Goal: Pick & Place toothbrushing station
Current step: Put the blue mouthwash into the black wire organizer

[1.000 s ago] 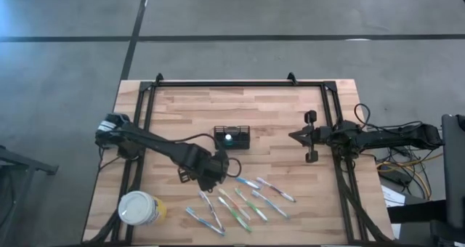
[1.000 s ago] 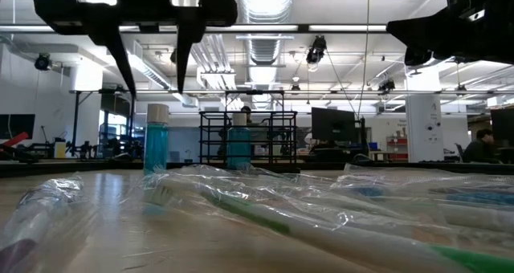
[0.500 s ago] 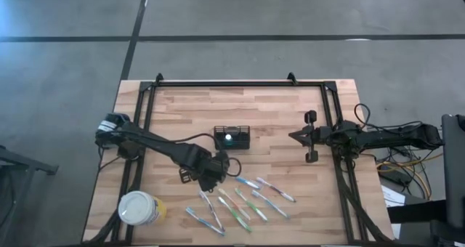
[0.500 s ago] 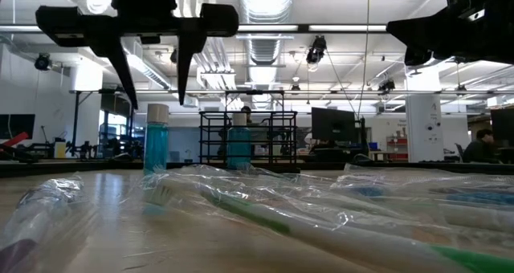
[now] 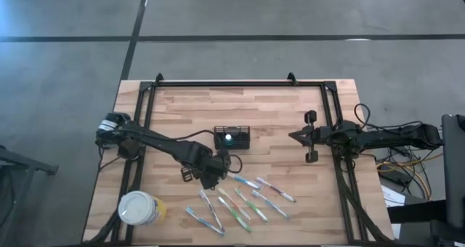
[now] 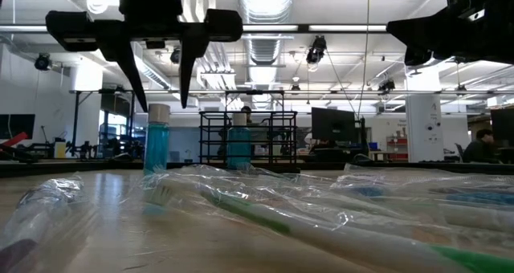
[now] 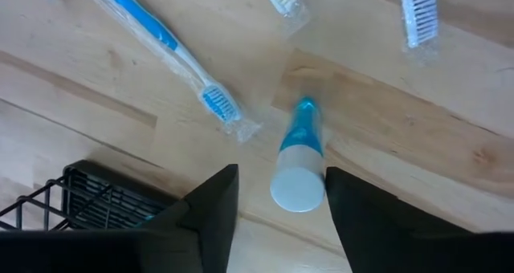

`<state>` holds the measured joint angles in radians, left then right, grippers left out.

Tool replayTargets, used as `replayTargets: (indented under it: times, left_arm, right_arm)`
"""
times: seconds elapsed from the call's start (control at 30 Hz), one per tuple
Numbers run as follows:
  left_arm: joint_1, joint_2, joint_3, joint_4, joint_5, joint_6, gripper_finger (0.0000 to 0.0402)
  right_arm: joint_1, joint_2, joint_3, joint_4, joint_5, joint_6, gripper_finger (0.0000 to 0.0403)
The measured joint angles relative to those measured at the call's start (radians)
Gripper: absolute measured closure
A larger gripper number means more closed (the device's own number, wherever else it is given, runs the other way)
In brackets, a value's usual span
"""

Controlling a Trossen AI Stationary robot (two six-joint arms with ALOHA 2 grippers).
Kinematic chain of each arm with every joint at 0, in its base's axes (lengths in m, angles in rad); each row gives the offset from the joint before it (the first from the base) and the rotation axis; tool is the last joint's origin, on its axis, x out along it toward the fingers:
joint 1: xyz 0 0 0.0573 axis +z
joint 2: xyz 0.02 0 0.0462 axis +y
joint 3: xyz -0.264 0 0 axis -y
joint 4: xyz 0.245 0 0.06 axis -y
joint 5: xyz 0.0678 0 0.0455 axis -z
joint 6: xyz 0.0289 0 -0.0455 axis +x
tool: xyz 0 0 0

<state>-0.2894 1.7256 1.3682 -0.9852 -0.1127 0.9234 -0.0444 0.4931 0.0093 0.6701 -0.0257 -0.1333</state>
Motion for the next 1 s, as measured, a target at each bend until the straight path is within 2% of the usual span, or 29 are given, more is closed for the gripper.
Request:
replayTargets:
  times: [0.33, 0.53, 1.0]
  left_arm:
    - [0.001, 0.000, -0.020, 0.010, 0.024, 0.000, 0.0238]
    - [0.002, 0.001, -0.070, 0.033, 0.020, 0.001, 0.0239]
    - [0.002, 0.000, -0.043, 0.051, 0.020, -0.012, 0.0239]
  right_arm:
    - [0.000, 0.000, 0.000, 0.000, 0.000, 0.000, 0.0394]
    - [0.000, 0.000, 0.000, 0.000, 0.000, 0.000, 0.0394]
    - [0.000, 0.000, 0.000, 0.000, 0.000, 0.000, 0.0394]
